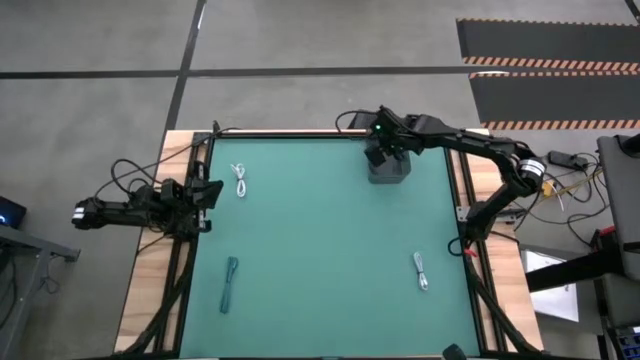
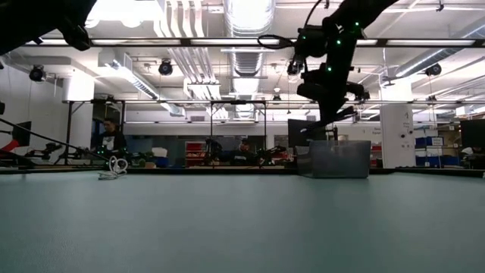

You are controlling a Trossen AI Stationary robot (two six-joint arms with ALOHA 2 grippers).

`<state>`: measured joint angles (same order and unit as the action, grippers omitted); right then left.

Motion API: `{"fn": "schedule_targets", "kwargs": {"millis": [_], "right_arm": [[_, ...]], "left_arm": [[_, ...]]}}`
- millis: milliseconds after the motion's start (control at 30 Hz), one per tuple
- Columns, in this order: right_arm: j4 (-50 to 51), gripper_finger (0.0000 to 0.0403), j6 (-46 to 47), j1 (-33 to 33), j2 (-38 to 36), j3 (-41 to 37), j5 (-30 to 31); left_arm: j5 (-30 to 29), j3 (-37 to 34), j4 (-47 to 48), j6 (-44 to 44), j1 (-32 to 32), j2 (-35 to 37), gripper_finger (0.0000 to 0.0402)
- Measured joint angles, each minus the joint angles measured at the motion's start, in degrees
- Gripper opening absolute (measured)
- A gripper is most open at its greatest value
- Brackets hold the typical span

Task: Pick and place USB-C Cables
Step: Put the purple charger cable into the black bin

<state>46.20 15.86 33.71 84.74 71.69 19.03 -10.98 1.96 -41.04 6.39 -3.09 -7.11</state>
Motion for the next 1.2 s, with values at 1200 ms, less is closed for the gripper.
{"fn": "schedule_targets", "kwargs": {"millis": [1200], "right_arm": [[-13.09, 0.0018, -1.53, 0.58, 0.47, -10.44, -1.0]], "left_arm": [[0.0, 0.0, -0.02, 0.12, 0.02, 0.0, 0.0]]}}
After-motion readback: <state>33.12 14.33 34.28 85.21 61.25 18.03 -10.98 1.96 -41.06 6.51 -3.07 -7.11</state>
